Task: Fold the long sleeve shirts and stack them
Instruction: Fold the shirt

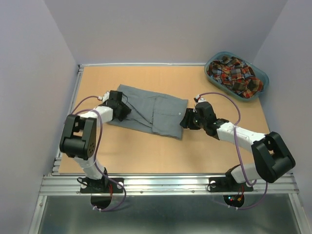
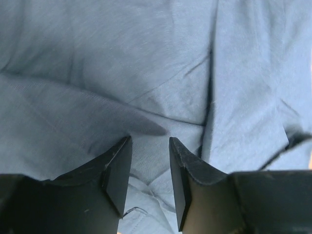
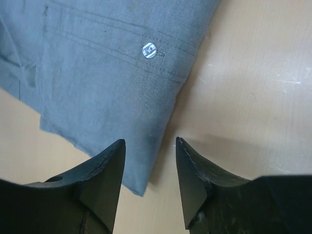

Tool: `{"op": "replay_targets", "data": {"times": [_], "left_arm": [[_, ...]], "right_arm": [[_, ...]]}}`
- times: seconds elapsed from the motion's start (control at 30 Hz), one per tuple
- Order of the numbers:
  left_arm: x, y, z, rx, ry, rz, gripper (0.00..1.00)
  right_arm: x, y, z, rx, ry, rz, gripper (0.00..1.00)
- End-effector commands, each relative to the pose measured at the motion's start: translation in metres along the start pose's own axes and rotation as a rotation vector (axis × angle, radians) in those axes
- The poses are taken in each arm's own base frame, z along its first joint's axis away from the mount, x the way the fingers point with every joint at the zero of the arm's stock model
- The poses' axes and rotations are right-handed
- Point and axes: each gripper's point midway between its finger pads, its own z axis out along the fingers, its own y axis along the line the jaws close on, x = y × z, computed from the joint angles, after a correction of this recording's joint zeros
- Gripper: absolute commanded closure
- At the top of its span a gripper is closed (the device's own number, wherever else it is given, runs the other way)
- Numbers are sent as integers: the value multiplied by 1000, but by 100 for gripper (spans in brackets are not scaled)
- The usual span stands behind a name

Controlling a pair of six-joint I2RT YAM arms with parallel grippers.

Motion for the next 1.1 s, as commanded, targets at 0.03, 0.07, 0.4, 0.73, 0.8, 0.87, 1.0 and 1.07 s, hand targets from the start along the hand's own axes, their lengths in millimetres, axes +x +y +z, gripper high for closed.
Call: {"op": "replay_targets", "data": {"times": [0.03, 0.07, 0.4, 0.73, 0.8, 0.87, 1.0, 1.07], "left_arm": [[63, 51, -28, -27, 159, -153, 50], [65, 48, -37, 12, 165, -167, 49], [42, -5, -121, 249, -25, 5, 23], [58, -81, -124, 376, -26, 261, 27], [56, -93, -112, 372, -27, 283, 28], [54, -105, -99, 363, -31, 332, 28], [51, -120, -75, 325, -30, 391, 30], [57, -120, -59, 303, -6, 410, 31]], "right_arm": [[-30, -8, -4, 63, -109, -31, 49], [-31, -10, -4, 73, -113, -33, 49], [-48, 35, -28, -52, -115, -192, 47], [-14, 83, -10, -56, -45, -292, 44], [-11, 93, -4, -59, -35, -293, 45], [-4, 103, 3, -63, -22, -311, 46], [5, 111, 14, -41, -12, -319, 46], [9, 114, 18, -34, -8, -326, 46]]}}
